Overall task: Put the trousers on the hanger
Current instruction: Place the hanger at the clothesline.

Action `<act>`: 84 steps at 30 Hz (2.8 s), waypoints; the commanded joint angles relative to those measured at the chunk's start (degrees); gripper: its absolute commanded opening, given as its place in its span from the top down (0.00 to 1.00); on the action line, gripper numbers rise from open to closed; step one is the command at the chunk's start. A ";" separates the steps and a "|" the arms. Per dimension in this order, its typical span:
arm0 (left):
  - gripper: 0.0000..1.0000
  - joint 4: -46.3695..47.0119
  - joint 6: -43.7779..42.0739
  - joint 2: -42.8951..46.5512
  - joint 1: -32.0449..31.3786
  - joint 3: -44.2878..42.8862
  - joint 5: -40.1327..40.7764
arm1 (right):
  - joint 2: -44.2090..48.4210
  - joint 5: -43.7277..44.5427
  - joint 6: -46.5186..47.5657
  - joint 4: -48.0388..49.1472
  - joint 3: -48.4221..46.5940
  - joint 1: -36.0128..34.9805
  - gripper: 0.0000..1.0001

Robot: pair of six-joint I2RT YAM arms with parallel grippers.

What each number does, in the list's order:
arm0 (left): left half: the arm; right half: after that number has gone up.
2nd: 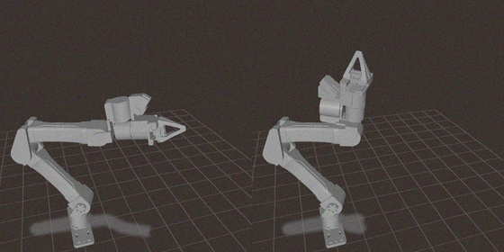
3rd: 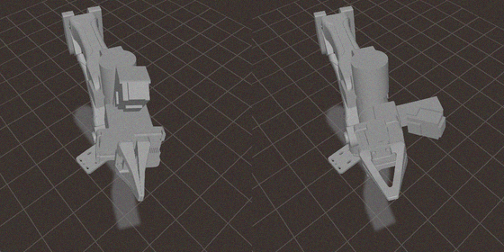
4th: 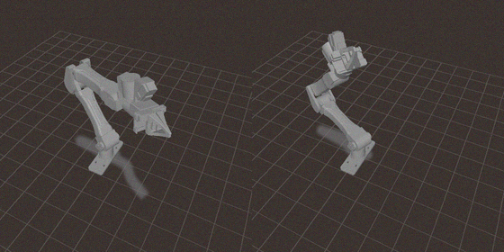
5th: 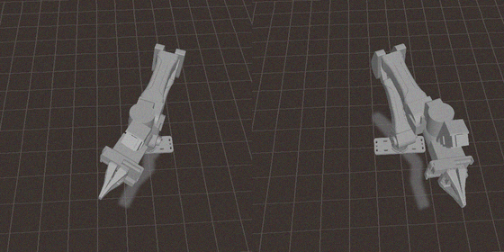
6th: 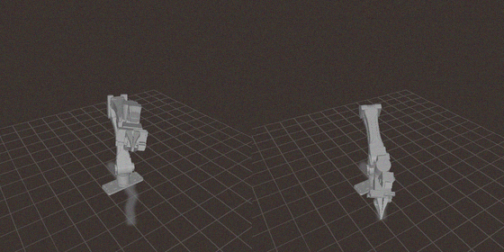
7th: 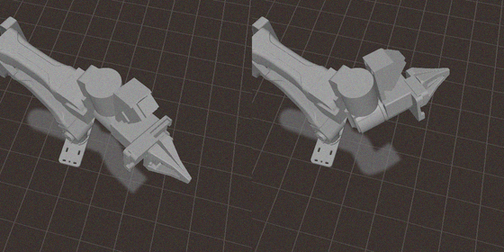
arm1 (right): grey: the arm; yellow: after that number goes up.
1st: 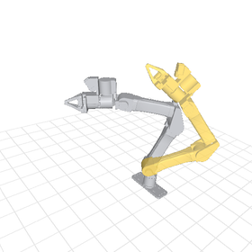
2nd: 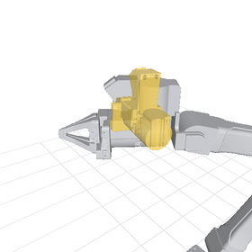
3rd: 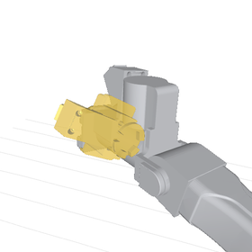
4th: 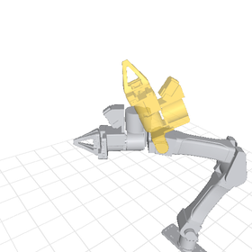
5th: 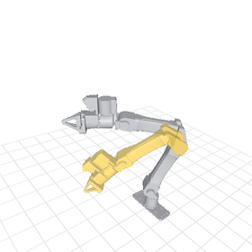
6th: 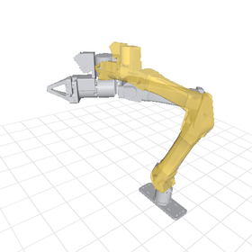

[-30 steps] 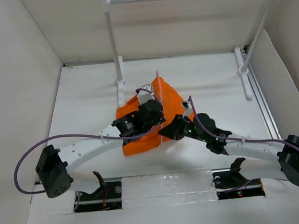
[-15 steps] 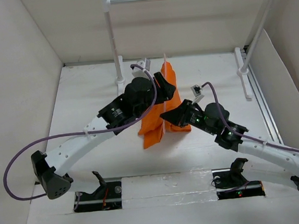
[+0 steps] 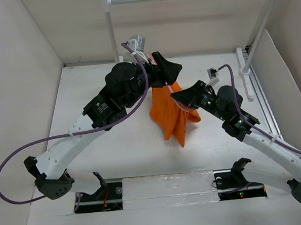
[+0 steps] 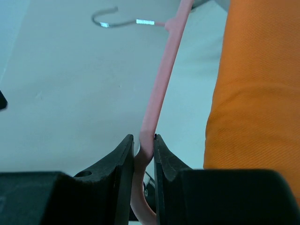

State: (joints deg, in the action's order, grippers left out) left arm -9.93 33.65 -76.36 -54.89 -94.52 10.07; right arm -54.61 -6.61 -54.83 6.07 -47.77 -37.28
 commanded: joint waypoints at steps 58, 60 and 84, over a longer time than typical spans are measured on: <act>0.41 -6.33 3.71 7.45 0.14 16.21 6.55 | -29.50 -4.99 -30.34 62.31 -20.79 39.03 1.00; 0.41 -5.80 3.79 6.84 0.14 16.74 6.37 | -29.33 -5.25 -29.55 62.05 -19.38 39.03 1.00; 0.36 -3.87 3.34 -0.46 8.56 9.61 -7.28 | -16.58 -25.90 24.39 1.34 -31.68 46.42 0.70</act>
State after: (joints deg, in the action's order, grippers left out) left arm -15.70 35.29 -78.04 -51.05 -84.55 11.29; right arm -73.06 -28.45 -44.84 19.51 -75.35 9.13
